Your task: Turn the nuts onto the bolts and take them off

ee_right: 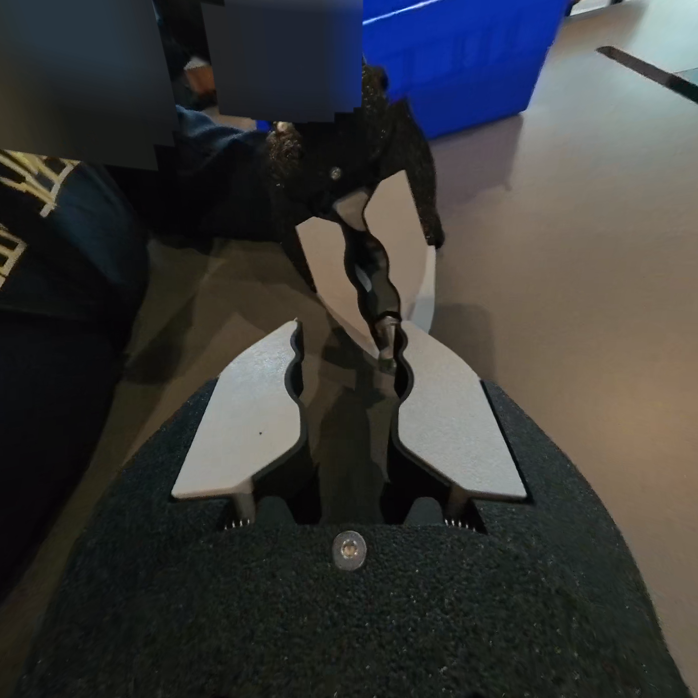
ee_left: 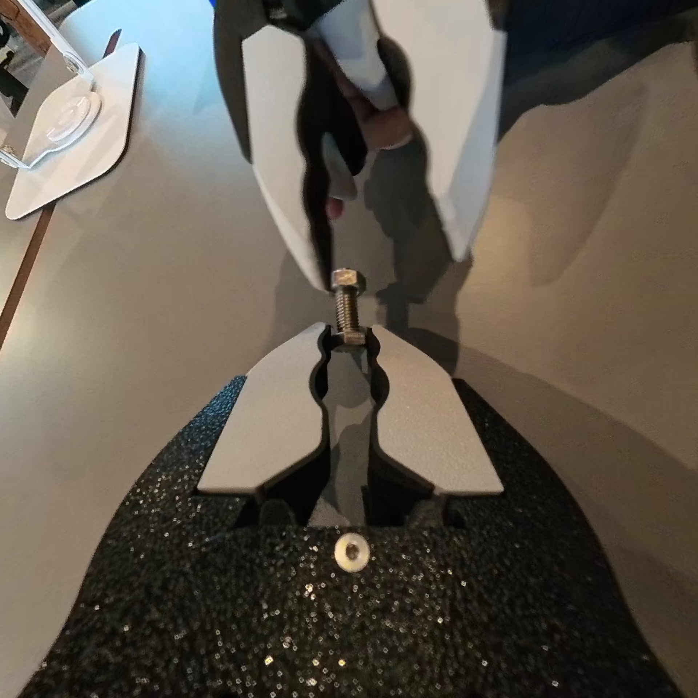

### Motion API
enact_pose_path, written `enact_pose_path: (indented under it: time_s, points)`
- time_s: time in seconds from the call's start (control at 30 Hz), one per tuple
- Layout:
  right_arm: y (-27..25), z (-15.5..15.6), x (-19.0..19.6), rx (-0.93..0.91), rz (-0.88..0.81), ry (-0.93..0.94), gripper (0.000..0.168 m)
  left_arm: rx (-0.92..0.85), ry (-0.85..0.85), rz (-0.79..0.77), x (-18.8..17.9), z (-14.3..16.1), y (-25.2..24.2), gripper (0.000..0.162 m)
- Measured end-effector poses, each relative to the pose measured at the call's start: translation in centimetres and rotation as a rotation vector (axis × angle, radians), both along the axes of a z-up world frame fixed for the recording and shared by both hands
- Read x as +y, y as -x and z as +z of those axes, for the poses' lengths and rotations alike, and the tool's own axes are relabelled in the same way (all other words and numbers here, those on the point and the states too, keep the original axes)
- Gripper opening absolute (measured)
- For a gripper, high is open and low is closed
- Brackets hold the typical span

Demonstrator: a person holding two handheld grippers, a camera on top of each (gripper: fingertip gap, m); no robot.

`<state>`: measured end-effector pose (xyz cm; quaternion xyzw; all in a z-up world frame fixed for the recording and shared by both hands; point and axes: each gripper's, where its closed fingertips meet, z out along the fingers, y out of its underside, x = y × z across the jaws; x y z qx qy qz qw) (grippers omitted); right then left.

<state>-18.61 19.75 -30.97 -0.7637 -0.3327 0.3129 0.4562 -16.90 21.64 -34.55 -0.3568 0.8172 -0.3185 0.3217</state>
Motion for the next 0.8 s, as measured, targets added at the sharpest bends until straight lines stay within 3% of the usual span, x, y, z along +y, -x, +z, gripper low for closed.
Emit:
enact_pose_path:
  time_s: [0.13,0.3,0.6,0.8]
  points:
    - [-1.3,-0.4,1.0,0.009,-0.098,0.052,0.051,0.0,0.0,0.0,0.0,0.0,0.0,0.017]
    - [-1.0,-2.5,0.6,-0.104,-0.074,0.148,0.05,0.0,0.0,0.001,0.0,0.0,0.0,0.017]
    - [-0.7,-2.2,0.4,-0.108,-0.054,0.112,0.048,0.002,0.002,0.0,0.0,0.0,0.0,0.017]
    - [-0.1,-0.5,0.0,-0.053,0.001,-0.008,0.044,0.003,0.003,0.0,0.0,0.0,0.0,0.017]
